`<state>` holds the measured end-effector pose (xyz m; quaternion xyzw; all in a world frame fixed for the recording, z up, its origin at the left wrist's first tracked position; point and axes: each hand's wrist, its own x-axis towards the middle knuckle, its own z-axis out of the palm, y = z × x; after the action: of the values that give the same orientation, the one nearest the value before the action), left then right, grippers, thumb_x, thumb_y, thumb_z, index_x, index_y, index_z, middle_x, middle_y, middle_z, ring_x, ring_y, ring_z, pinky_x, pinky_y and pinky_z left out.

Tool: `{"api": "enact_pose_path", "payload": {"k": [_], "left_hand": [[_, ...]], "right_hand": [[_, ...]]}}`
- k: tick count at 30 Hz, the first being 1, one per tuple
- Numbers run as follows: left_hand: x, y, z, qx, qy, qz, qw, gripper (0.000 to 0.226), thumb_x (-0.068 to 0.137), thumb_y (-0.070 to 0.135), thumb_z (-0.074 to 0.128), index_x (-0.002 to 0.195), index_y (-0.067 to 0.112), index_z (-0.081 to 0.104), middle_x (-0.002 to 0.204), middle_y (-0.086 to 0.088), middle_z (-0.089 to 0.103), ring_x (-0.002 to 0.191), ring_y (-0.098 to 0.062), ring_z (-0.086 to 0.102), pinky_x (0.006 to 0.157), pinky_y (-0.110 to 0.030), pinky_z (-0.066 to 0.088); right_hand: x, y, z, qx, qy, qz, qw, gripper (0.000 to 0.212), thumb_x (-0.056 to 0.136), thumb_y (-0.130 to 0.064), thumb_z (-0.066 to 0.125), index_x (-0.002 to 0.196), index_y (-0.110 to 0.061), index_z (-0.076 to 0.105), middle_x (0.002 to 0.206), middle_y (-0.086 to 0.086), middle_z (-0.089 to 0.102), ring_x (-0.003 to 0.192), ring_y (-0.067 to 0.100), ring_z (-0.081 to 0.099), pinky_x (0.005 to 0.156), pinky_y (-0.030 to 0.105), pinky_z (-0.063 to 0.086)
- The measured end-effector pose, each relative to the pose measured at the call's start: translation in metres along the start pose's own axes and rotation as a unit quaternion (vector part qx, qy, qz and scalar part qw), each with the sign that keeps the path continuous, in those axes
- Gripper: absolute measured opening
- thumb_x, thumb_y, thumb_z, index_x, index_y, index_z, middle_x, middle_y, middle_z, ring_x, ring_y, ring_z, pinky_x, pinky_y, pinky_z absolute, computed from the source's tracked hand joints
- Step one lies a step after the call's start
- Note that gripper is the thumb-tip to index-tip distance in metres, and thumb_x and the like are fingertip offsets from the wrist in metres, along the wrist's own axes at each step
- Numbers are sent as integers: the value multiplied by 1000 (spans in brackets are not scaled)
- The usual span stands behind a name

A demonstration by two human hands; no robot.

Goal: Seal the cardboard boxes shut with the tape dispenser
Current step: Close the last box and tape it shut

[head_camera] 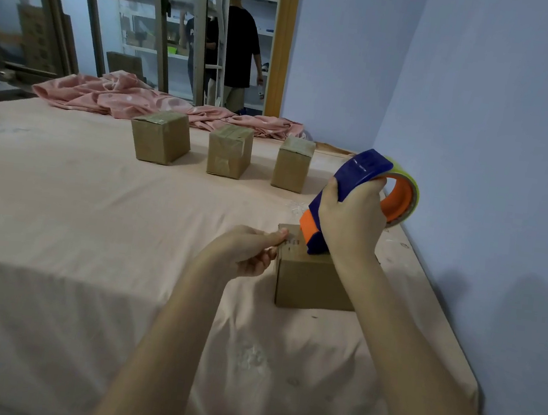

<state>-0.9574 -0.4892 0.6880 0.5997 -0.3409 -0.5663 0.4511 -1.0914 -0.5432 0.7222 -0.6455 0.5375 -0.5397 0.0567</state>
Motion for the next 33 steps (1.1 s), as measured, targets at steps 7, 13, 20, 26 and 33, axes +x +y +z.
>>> {"api": "enact_pose_path", "payload": {"k": [7,13,20,26,33], "left_hand": [[4,-9,12,245,128,95,956,50,90,58,47,76,9,50,63,-4,49,46,-14,47,43,-21,44],[3,-38,29,235,191,130,944,48,100,43,22,112,4,49,120,-19,53,110,-34,52,95,-42,41],[-10,-71,68,25,137,302,943,58,98,44,38,150,36,11,149,18,26,122,7,30,94,-12,31],[-7,-71,61,19,146,303,942,57,99,37,42,150,32,17,145,18,33,120,9,34,84,3,30],[-12,-57,35,8,145,278,950,43,100,27,40,143,24,38,147,8,39,122,2,36,98,-13,26]], "right_hand": [[-1,-1,1,0,0,9,1000,52,89,-27,61,129,-7,34,122,10,56,99,20,59,62,20,42],[0,-1,-2,8,2,13,1000,50,90,-27,60,128,-7,35,119,10,58,96,20,59,63,21,42],[0,0,-2,19,4,23,1000,50,89,-26,60,128,-7,34,119,9,57,94,16,57,65,22,45],[4,9,-4,70,4,101,992,49,91,-27,58,127,-6,34,118,9,57,96,17,58,64,20,44],[-6,-4,7,73,30,127,989,46,91,-30,56,124,-6,35,108,5,58,83,11,53,60,20,40]]}}
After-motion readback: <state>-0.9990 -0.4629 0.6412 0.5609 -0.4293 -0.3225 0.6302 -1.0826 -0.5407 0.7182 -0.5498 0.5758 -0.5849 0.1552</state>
